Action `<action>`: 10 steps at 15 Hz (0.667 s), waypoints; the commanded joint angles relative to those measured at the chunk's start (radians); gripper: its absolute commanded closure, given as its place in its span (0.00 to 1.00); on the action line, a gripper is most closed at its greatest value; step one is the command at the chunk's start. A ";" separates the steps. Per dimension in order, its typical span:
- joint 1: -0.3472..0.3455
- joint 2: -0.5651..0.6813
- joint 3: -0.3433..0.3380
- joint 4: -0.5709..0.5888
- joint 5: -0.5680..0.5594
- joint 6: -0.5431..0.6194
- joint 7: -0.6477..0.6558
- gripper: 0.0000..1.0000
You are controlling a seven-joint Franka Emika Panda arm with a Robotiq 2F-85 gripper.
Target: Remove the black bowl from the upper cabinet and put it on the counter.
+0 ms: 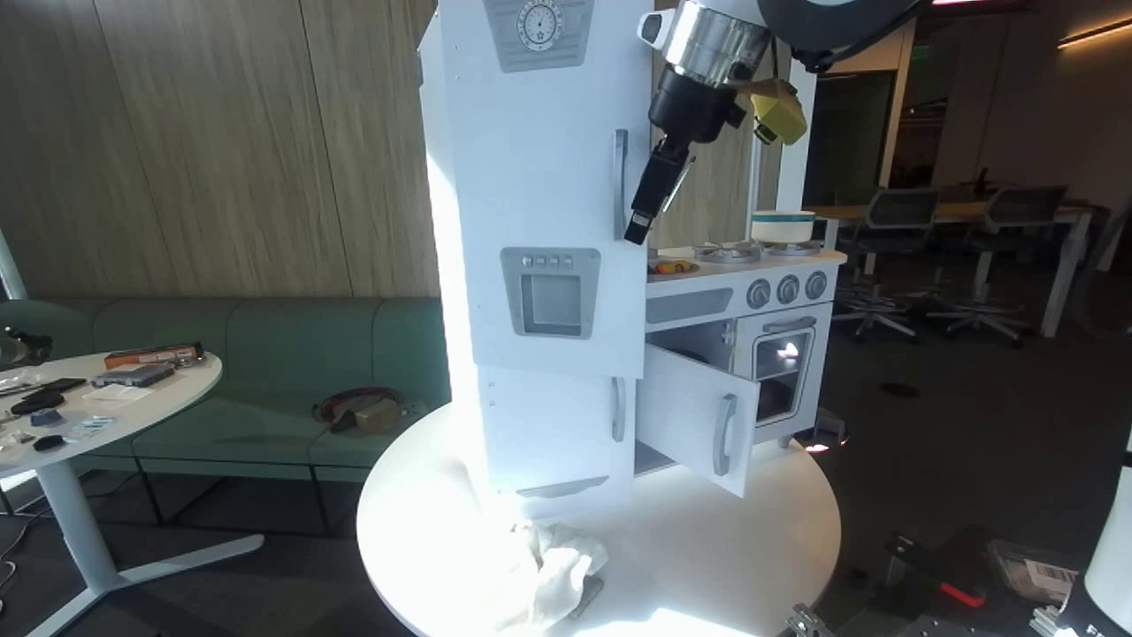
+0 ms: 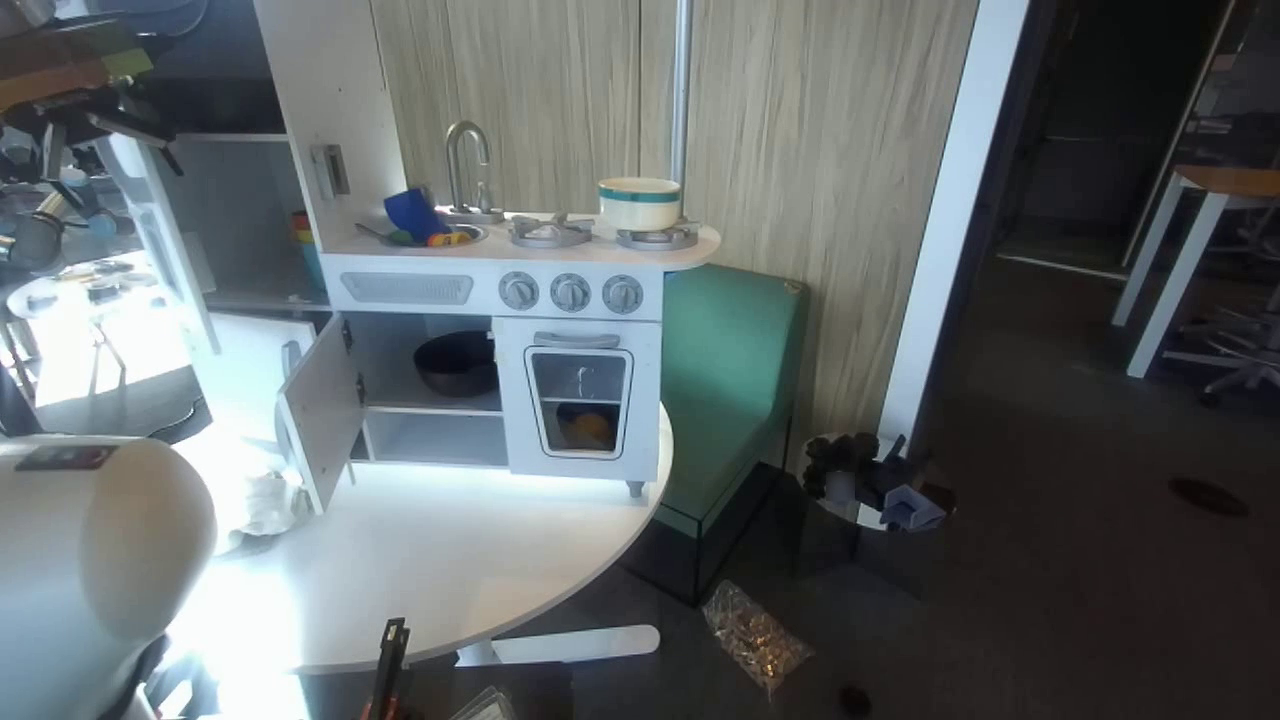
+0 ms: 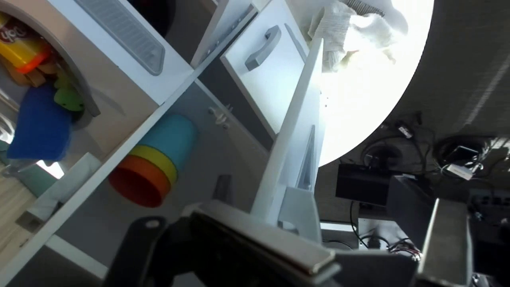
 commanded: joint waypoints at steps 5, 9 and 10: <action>0.171 -0.079 0.072 -0.021 0.107 -0.179 0.011 0.00; 0.139 -0.128 0.111 -0.010 0.060 -0.268 0.088 0.00; 0.119 -0.142 0.108 -0.014 0.042 -0.291 0.111 0.00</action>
